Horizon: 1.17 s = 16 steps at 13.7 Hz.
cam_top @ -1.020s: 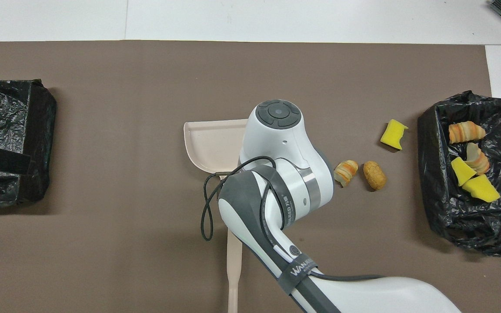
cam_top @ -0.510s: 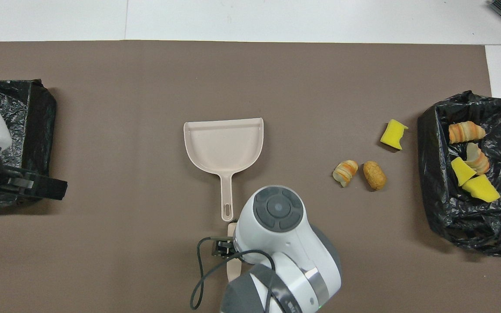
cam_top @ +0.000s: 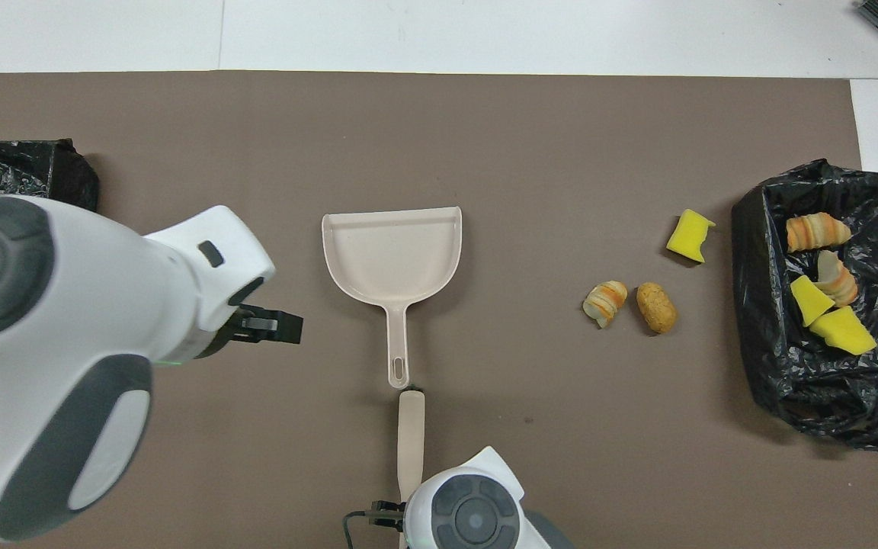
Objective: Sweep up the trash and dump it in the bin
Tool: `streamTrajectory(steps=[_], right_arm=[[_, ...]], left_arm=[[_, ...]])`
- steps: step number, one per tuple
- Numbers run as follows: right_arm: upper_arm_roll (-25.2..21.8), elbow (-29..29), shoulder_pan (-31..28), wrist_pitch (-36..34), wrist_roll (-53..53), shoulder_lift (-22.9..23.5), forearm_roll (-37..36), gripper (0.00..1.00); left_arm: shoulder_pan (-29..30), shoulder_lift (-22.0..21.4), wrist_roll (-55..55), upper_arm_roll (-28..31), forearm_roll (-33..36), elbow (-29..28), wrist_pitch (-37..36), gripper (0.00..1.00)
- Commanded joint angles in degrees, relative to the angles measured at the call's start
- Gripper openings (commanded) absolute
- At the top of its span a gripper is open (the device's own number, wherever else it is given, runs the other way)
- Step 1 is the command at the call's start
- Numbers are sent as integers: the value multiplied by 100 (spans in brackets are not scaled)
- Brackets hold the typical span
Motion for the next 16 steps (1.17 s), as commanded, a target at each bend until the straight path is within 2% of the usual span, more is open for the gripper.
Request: streamTrajectory(steps=[1,2,3,5,7,8,9,10,11,14,15,16], right_arm=[[8,-483,353,699,299,-6,-329,100],[8,-545,380,832,300,12,-355,100],[17,-546,398,842,300,73,-408,92],[26,-546,407,833,282,109,-504,67],[26,-546,477,816,247,109,-575,50],[26,-537,477,807,221,118,-575,42],[26,-537,477,798,99,118,-584,29],[26,-537,477,781,-51,126,-593,9],[17,-537,469,772,-148,135,-601,0],[8,-519,285,641,-210,144,-847,0],[8,-519,154,475,-297,101,-943,0],[0,-519,13,255,-463,48,-1005,0]], left_arm=[[-514,42,-535,96,-43,-602,699,100],[-646,121,-693,87,-43,-717,893,100],[-735,261,-869,96,-43,-779,1060,100],[-1068,778,-1282,96,-34,-815,1533,100],[-1165,1227,-1485,96,-34,-823,2246,100],[-1279,1455,-1503,96,-34,-832,2353,100],[-1420,1553,-1529,96,-34,-937,2415,100],[-1439,1554,-1573,96,-34,-1068,2598,100],[-1439,1545,-1661,96,-34,-1183,2818,100],[-1508,1545,-1749,96,-34,-1315,2916,100],[-1509,1545,-1749,96,-34,-1307,2916,76],[-1509,1554,-1749,104,-34,-1272,2916,47]])
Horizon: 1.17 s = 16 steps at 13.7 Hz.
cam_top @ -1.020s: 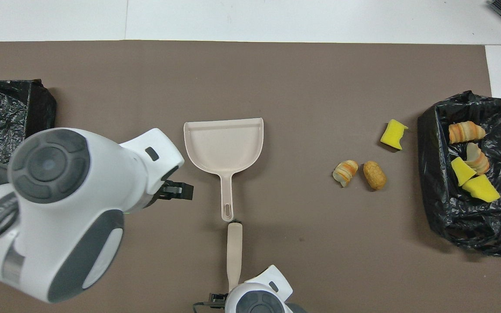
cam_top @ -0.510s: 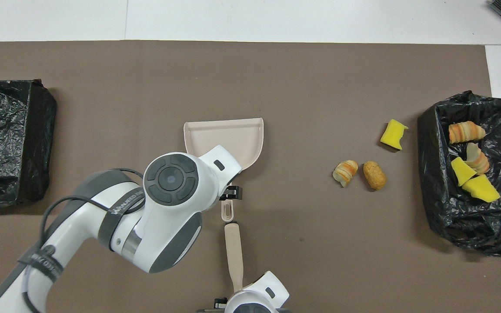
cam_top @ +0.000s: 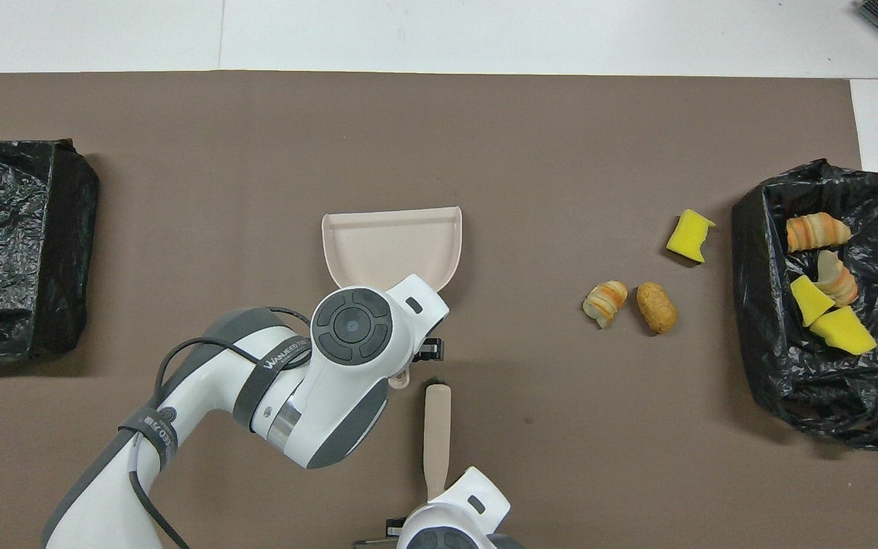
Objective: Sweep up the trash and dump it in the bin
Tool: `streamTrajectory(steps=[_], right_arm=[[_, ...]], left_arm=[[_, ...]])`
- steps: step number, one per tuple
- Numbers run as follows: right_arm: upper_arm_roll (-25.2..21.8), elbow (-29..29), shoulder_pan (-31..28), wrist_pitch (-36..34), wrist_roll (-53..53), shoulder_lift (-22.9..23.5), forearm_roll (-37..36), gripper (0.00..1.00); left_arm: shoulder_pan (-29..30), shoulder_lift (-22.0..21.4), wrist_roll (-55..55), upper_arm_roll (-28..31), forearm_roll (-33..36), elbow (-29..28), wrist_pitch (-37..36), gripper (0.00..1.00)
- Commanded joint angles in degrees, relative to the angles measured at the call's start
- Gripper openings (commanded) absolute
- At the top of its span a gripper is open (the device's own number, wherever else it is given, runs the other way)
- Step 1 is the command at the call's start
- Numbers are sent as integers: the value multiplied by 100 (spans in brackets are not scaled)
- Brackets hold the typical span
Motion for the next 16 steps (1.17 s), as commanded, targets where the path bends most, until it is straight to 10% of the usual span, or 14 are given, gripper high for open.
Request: streamTrajectory(steps=[1,3,16], right_arm=[[-15,-23,-474,-524,-480,-205,-340,0],[-15,-6,-852,-832,-525,-407,-692,0],[-24,1374,-3268,-2302,-1736,365,-3547,0]], left_arm=[[-111,-159,-84,103,-25,-164,152,22],[-58,-159,-5,103,-7,-111,152,0],[443,-669,5105,173,599,21,-973,0]])
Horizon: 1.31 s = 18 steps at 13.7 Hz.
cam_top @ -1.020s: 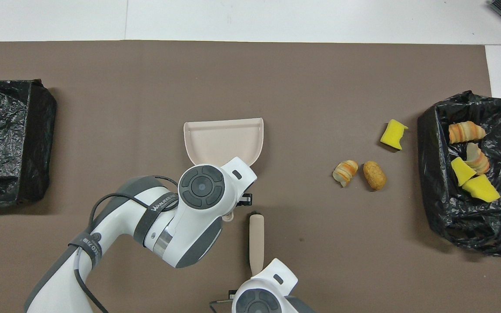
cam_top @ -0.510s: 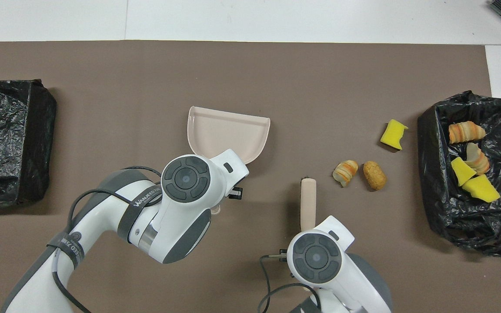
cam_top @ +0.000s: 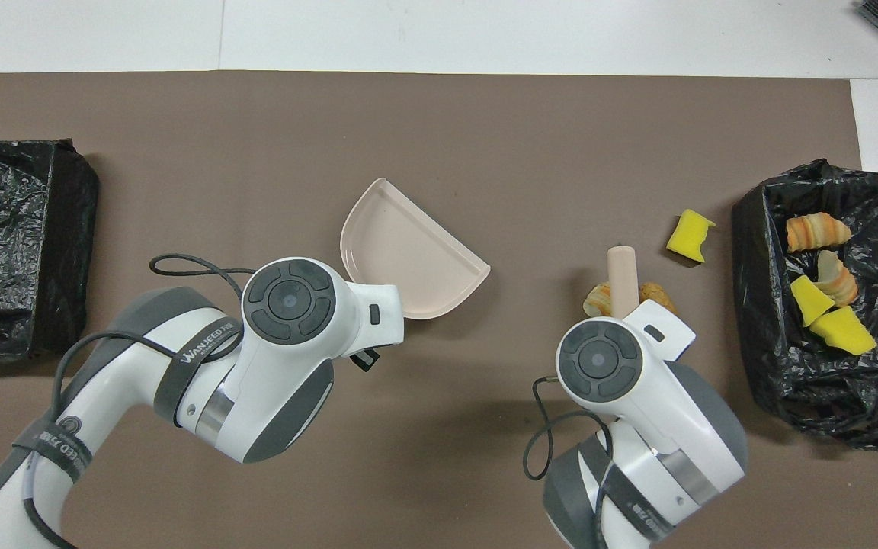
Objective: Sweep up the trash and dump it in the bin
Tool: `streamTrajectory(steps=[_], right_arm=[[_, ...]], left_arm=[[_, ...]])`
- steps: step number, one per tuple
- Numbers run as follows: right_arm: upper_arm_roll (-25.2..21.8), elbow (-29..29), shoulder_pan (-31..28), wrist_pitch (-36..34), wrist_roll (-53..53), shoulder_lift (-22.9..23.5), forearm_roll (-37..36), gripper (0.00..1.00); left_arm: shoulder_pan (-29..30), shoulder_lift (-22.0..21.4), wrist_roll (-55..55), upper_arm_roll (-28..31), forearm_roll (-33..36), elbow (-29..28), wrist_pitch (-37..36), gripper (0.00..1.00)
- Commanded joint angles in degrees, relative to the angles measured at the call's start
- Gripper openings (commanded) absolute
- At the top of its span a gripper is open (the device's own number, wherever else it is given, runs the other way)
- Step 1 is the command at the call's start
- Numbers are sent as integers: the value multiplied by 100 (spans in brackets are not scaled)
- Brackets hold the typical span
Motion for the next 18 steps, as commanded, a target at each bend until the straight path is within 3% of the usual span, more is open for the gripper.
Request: streamTrajectory(steps=[1,3,7,10,12,16,18], right_arm=[[75,267,-645,-14,-642,299,-619,0],[75,275,-1051,119,-1101,483,-1128,0],[66,249,-1114,137,-1059,932,-2113,0],[75,223,-1351,347,-1024,985,-2177,0],[92,222,-1395,356,-1155,994,-1933,0],[101,266,-1132,260,-1937,906,-589,0],[101,598,-982,-46,-2235,853,209,0]], left_arm=[[81,-41,1202,-40,90,-105,-16,0],[73,29,1617,-40,90,-114,-60,0],[29,143,2576,-40,125,-88,-25,0],[20,249,2595,-40,125,-78,-60,0],[11,241,2595,-40,125,-88,-104,0],[-76,205,2621,-49,292,-105,-139,0],[-77,188,2639,-57,292,-123,-192,0]])
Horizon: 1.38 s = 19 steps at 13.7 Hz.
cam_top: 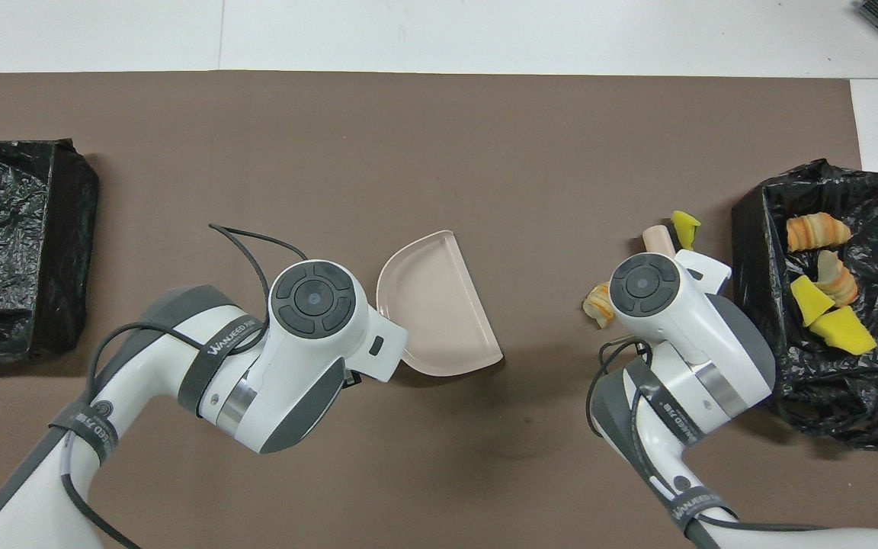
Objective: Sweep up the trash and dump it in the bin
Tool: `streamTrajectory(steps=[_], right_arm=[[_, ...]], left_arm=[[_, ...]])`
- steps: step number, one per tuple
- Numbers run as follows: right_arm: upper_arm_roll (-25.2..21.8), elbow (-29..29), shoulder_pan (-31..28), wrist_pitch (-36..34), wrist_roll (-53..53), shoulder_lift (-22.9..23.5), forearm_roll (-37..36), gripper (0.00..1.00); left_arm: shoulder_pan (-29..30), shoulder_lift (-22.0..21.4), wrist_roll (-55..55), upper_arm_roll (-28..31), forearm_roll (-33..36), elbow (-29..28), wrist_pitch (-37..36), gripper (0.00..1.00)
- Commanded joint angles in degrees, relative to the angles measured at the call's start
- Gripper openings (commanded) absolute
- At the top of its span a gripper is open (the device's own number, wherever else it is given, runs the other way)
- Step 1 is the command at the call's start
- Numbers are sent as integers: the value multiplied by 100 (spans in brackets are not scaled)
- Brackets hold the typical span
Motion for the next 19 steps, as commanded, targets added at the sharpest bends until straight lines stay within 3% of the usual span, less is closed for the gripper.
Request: streamTrajectory(steps=[1,3,7,10,12,15,19], right_arm=[[32,545,82,-491,-648,-88,1124,0],[23,1029,39,-817,-1070,-97,1453,0],[-29,1348,-207,-906,-1607,-114,1340,0],[-21,1121,-759,-652,-2080,-175,1147,0],[-12,446,-1077,109,-2345,-473,1163,0],[-3,127,-1078,517,-2189,-405,1269,0],[6,-41,-745,817,-1915,-202,1997,0]], left_arm=[[-73,-96,240,28,118,-90,-150,0],[-73,-123,488,28,135,-125,-133,0],[-108,-123,532,20,355,-134,-89,0],[-117,-132,602,11,355,-169,-97,0],[-126,-132,594,11,355,-169,-98,0],[-231,-105,541,11,346,-266,-54,0],[-258,-88,332,11,338,-231,60,0]])
